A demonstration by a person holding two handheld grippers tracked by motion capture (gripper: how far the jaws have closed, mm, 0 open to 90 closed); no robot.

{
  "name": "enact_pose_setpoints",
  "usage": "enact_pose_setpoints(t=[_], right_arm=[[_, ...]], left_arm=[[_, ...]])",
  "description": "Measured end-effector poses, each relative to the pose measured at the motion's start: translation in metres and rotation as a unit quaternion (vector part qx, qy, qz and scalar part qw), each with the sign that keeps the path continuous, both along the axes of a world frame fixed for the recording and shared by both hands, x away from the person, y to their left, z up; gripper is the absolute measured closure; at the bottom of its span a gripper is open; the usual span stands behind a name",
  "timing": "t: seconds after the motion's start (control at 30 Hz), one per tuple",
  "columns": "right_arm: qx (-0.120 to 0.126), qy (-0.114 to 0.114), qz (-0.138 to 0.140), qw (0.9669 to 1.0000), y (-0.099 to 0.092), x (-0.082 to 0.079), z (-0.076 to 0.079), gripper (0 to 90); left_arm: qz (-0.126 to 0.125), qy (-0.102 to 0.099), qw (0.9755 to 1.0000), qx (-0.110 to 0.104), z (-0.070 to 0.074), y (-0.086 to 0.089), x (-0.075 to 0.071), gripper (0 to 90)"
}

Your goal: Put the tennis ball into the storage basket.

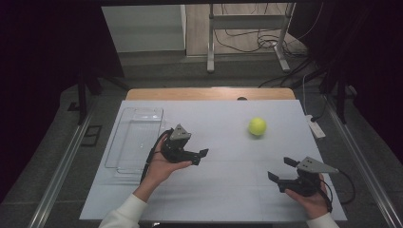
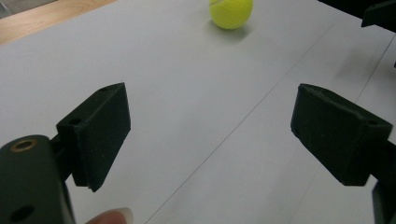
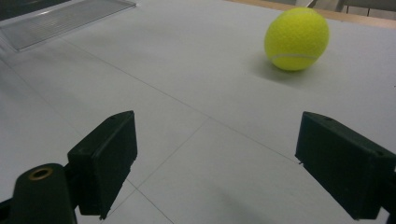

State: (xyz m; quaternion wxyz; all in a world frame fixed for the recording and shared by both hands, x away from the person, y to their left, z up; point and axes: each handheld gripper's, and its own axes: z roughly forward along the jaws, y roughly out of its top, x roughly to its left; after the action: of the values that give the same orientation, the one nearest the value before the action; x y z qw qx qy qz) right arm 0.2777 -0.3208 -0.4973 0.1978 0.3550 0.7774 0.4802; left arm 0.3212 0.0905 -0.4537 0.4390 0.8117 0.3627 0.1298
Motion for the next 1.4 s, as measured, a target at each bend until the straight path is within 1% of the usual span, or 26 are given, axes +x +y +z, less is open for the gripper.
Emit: enact_pose_setpoints(t=[0.27,0.47,0.63,1.17,1.4], right_arm=[[0.0,0.0,0.0,1.0,0.0,0.0,0.0,13.2],[0.001,-0.001,0.0,1.0,0.0,0.0,0.0,13.2],[0.002,-0.001,0.001,1.0,0.0,0.0,0.0,13.2],[0.002,-0.001,-0.001,1.0,-0.001,0.0,0.0,13.2],[0.006,-0.001,0.001,1.0,-0.001,0.0,0.001,13.1]], left_arm=[[-0.003,0.001,1.0,-0.001,0.0,-0.005,0.004,13.4],[-0.009,0.003,1.0,0.002,-0.002,-0.013,0.007,13.3],[-0.012,0.003,0.9999,0.002,-0.002,-0.017,0.009,13.4],[-0.021,0.003,0.9998,-0.001,-0.002,-0.025,0.016,13.3],[-0.028,0.004,0.9996,-0.003,-0.002,-0.034,0.02,13.3]])
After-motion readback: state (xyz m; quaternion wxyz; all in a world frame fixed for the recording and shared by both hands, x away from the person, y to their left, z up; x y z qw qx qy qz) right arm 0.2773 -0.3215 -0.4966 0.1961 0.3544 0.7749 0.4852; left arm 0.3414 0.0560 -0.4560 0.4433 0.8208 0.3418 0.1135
